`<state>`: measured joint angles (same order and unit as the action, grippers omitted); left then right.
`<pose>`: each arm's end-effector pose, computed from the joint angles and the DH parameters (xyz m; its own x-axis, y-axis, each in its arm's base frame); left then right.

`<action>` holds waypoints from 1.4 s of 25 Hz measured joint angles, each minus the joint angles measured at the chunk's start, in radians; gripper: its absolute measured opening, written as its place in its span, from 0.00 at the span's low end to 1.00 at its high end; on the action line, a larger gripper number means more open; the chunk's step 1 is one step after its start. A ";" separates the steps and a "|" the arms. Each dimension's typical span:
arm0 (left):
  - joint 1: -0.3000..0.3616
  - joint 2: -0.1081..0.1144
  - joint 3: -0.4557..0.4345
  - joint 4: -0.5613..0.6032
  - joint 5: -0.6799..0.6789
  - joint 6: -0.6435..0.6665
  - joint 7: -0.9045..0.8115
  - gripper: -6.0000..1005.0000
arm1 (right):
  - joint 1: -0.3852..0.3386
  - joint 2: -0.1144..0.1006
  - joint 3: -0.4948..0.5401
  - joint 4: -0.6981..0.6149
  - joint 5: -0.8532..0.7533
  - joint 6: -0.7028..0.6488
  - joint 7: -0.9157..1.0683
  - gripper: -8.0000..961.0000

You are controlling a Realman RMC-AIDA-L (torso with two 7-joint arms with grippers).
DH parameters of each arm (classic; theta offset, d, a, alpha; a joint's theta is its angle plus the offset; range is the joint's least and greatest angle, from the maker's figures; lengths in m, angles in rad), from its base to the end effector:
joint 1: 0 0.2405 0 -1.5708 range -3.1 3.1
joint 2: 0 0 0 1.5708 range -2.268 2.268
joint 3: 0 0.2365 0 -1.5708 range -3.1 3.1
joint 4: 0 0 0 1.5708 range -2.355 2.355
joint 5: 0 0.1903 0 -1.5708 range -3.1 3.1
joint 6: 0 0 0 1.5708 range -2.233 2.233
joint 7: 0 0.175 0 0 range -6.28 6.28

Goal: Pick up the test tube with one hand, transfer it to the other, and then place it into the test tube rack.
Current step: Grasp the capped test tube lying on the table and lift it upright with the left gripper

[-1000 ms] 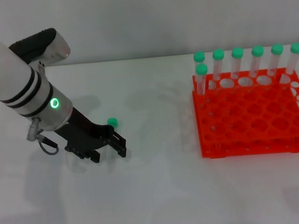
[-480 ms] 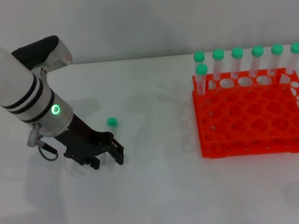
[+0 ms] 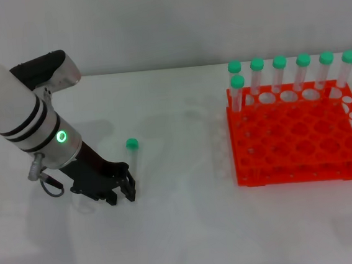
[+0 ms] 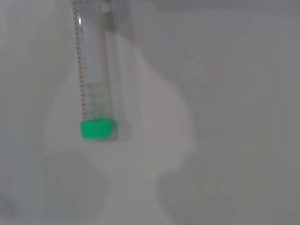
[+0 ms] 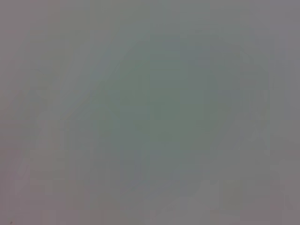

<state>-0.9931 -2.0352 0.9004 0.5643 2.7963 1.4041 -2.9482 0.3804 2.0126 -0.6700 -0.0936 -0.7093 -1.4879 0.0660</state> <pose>-0.2168 0.3705 -0.0393 0.1014 0.9948 -0.0121 0.9000 -0.0969 -0.4249 0.3104 0.3209 0.1006 0.8403 0.3247 -0.4341 -0.4655 0.0219 -0.8848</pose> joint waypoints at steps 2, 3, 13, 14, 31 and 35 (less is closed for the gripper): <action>0.005 0.002 0.000 0.000 0.002 -0.002 0.000 0.38 | 0.000 0.000 0.000 0.000 0.000 0.000 0.000 0.91; 0.007 0.003 0.001 0.000 0.004 -0.004 0.000 0.38 | 0.000 0.000 0.000 0.000 0.000 0.000 0.000 0.91; 0.006 0.006 0.002 0.005 0.029 -0.032 0.006 0.37 | 0.000 0.000 0.000 0.000 0.000 0.002 0.000 0.91; 0.005 0.006 0.002 0.006 0.030 -0.032 0.006 0.37 | 0.000 0.000 0.000 0.001 0.000 0.004 0.000 0.91; -0.039 -0.016 0.002 -0.001 0.036 -0.054 0.000 0.36 | 0.005 0.002 0.001 0.004 0.001 0.007 -0.001 0.91; -0.039 -0.016 0.001 -0.021 0.036 -0.084 -0.001 0.36 | -0.002 0.002 0.000 0.002 -0.001 -0.002 -0.004 0.91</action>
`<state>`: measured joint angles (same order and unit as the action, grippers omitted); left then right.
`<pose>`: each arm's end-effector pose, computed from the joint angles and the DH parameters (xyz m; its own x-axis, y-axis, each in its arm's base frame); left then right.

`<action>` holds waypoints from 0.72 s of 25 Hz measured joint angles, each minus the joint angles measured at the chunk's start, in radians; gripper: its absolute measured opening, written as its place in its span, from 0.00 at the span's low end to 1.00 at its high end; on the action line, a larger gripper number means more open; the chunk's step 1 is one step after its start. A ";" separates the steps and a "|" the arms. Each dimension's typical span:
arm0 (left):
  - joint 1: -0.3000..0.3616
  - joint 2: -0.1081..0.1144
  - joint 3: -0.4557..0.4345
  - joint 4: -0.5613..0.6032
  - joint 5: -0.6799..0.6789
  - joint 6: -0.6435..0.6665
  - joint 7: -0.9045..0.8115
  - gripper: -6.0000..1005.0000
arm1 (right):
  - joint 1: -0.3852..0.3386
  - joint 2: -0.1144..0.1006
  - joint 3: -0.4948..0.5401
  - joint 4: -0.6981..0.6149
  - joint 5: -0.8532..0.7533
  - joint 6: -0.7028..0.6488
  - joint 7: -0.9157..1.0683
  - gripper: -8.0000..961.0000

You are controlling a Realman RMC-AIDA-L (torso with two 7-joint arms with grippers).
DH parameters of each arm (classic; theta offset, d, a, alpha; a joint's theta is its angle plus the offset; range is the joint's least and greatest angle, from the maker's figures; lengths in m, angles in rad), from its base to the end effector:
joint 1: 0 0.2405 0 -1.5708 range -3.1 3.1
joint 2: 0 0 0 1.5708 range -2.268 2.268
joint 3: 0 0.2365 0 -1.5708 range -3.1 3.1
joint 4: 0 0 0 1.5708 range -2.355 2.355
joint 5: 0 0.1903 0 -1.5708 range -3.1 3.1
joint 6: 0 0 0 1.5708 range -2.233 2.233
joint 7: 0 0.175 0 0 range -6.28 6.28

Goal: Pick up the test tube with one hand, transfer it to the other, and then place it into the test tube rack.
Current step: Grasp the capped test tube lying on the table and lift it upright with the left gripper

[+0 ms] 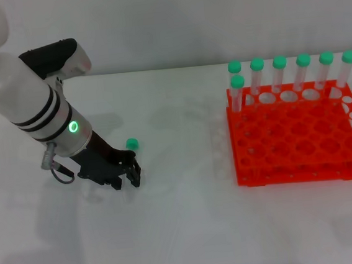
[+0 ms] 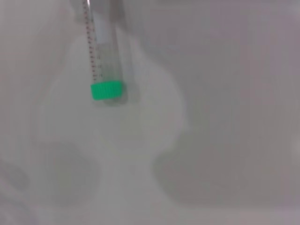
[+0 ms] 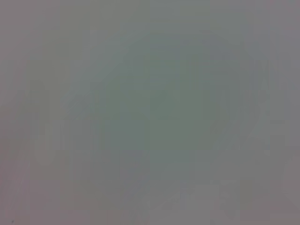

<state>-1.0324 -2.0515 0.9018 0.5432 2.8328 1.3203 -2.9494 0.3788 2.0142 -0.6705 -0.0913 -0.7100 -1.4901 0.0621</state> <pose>-0.2086 0.3849 -0.0454 0.1650 0.9860 0.0245 0.8775 -0.1354 -0.4601 0.3105 0.3200 0.0995 0.8412 0.3234 -0.4333 -0.4644 0.0217 -0.8854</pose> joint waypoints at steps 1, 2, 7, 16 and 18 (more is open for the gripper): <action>0.000 0.000 0.000 -0.004 0.000 -0.006 0.000 0.36 | -0.001 0.000 0.000 0.000 0.000 -0.002 0.000 0.91; 0.000 0.000 0.000 -0.004 0.000 -0.006 0.000 0.36 | -0.002 0.000 -0.001 0.000 -0.001 -0.004 0.000 0.91; 0.002 -0.001 0.000 -0.018 0.000 -0.029 0.000 0.36 | -0.004 0.000 -0.002 -0.001 -0.004 -0.009 0.000 0.91; -0.004 -0.010 0.022 -0.041 -0.002 -0.042 -0.005 0.35 | 0.000 0.000 -0.001 0.002 -0.006 -0.009 -0.001 0.91; -0.005 -0.010 0.033 -0.041 -0.004 -0.042 -0.013 0.35 | 0.000 0.000 -0.001 0.002 -0.006 -0.008 -0.001 0.91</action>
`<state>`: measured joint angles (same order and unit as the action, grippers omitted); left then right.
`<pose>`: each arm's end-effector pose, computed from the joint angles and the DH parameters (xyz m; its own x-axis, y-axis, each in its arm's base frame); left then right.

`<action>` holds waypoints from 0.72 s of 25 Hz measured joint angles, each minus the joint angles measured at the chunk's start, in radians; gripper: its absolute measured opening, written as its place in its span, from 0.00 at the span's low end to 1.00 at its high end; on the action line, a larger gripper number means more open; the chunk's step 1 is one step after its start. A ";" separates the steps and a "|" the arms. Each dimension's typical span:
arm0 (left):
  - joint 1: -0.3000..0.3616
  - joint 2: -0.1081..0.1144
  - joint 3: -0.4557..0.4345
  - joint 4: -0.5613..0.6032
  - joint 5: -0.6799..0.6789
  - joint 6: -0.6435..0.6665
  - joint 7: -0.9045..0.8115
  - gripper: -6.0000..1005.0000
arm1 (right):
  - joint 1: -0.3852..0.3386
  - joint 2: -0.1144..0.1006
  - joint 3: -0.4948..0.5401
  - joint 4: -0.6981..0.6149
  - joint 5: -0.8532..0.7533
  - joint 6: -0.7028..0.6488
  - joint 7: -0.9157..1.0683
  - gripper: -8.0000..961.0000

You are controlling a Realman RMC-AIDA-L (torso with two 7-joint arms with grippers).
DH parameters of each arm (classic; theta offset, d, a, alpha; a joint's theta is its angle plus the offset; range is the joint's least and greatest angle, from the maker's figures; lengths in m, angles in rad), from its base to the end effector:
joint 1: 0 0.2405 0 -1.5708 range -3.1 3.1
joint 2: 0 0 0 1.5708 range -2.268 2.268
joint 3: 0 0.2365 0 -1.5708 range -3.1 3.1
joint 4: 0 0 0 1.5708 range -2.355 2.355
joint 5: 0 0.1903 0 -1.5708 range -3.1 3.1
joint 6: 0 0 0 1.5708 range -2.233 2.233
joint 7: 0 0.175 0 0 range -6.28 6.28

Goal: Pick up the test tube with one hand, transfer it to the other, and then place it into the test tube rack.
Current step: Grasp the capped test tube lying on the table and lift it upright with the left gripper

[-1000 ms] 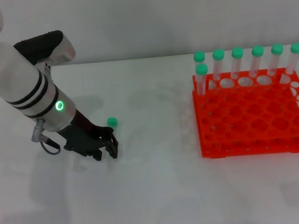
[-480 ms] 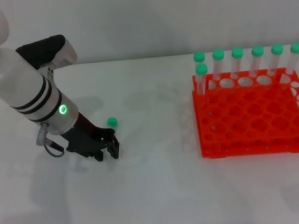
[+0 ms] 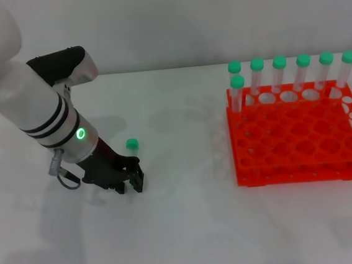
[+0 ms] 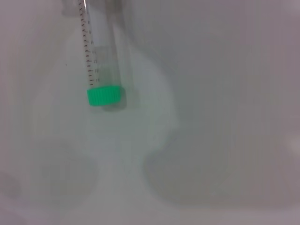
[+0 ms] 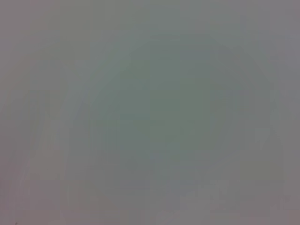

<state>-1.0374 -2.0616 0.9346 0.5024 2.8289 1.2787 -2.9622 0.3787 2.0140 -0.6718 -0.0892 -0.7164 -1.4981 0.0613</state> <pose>-0.2119 0.3814 -0.0557 0.1641 0.9864 0.0126 0.8697 -0.1386 -0.4738 0.3090 0.3194 0.0984 0.8396 0.3290 -0.4322 -0.4620 0.0140 -0.8868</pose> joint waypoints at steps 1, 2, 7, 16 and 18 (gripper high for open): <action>-0.001 0.000 0.004 0.000 0.000 0.000 -0.002 0.35 | 0.000 0.000 0.000 0.000 0.000 0.000 0.000 0.91; 0.000 0.000 0.010 0.000 0.000 0.001 -0.004 0.35 | -0.001 0.000 0.000 0.000 0.000 0.000 0.000 0.91; 0.001 0.002 0.015 -0.003 0.001 0.009 -0.004 0.35 | -0.003 0.000 0.000 0.003 0.000 -0.001 0.000 0.91; -0.016 0.005 0.051 0.000 0.005 0.030 -0.007 0.22 | -0.001 0.001 0.000 0.005 0.000 -0.002 0.000 0.91; -0.019 0.007 0.057 0.006 0.005 0.033 -0.008 0.22 | 0.000 0.002 -0.001 0.006 0.000 -0.002 0.000 0.91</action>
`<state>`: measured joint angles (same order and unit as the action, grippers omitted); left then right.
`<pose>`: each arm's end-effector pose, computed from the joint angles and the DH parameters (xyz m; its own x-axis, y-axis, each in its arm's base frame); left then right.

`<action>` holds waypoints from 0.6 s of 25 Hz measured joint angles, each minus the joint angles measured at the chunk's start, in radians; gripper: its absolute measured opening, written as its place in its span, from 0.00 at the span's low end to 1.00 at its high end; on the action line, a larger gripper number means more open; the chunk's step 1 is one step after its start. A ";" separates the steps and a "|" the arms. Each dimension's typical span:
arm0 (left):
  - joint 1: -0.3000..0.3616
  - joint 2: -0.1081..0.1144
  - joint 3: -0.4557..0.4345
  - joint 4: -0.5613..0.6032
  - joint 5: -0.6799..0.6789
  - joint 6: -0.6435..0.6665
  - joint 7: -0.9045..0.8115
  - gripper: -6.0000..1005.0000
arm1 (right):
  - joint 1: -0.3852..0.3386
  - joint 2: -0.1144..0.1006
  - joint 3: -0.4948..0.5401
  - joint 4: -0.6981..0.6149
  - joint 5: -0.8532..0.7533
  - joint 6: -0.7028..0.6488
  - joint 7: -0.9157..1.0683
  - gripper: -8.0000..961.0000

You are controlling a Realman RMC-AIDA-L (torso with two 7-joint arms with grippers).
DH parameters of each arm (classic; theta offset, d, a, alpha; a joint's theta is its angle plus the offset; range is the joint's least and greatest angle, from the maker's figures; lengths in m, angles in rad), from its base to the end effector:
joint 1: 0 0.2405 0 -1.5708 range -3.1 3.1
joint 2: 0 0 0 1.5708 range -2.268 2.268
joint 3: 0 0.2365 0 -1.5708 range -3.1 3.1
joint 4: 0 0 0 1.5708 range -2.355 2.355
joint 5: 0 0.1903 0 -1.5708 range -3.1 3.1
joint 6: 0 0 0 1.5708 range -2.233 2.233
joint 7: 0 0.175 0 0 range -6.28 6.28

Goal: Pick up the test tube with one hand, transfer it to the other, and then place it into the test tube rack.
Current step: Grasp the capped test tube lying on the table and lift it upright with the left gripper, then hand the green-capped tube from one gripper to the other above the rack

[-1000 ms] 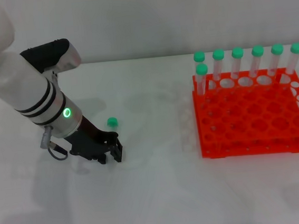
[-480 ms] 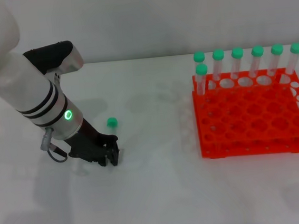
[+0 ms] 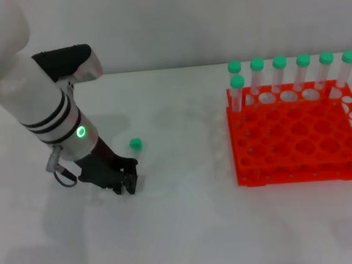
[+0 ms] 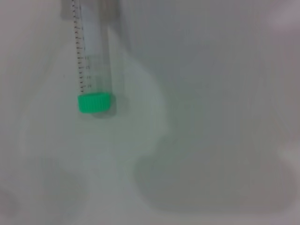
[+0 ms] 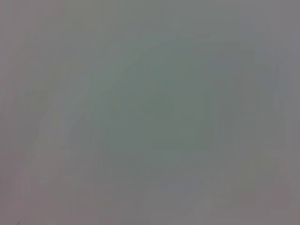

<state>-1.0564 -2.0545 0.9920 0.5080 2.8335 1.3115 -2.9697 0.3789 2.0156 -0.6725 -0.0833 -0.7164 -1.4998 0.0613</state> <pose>-0.2084 0.3807 -0.0523 0.1912 0.9809 -0.0367 0.8402 -0.1829 -0.5105 0.3091 0.3188 0.0966 0.8379 0.3263 -0.4375 -0.4663 0.0114 -0.8846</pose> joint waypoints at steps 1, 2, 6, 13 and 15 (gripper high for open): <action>-0.002 0.003 0.002 0.005 0.000 0.001 0.000 0.22 | 0.000 0.000 0.000 0.000 0.000 0.000 0.000 0.91; -0.002 0.005 0.002 0.012 0.000 0.001 0.000 0.22 | 0.001 0.000 -0.001 0.000 0.000 0.000 0.001 0.91; 0.012 0.010 0.000 0.091 -0.001 0.002 0.004 0.22 | 0.003 0.001 -0.002 0.001 -0.001 -0.001 0.007 0.91; 0.088 0.000 -0.005 0.327 -0.041 0.004 0.043 0.22 | 0.005 0.000 -0.029 -0.005 -0.002 -0.035 0.065 0.91; 0.110 -0.001 -0.006 0.380 -0.085 0.004 0.070 0.22 | 0.003 -0.003 -0.034 -0.011 -0.003 -0.050 0.106 0.91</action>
<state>-0.9466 -2.0552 0.9865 0.8878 2.7489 1.3150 -2.8999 0.3817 2.0127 -0.7066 -0.0941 -0.7190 -1.5500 0.1672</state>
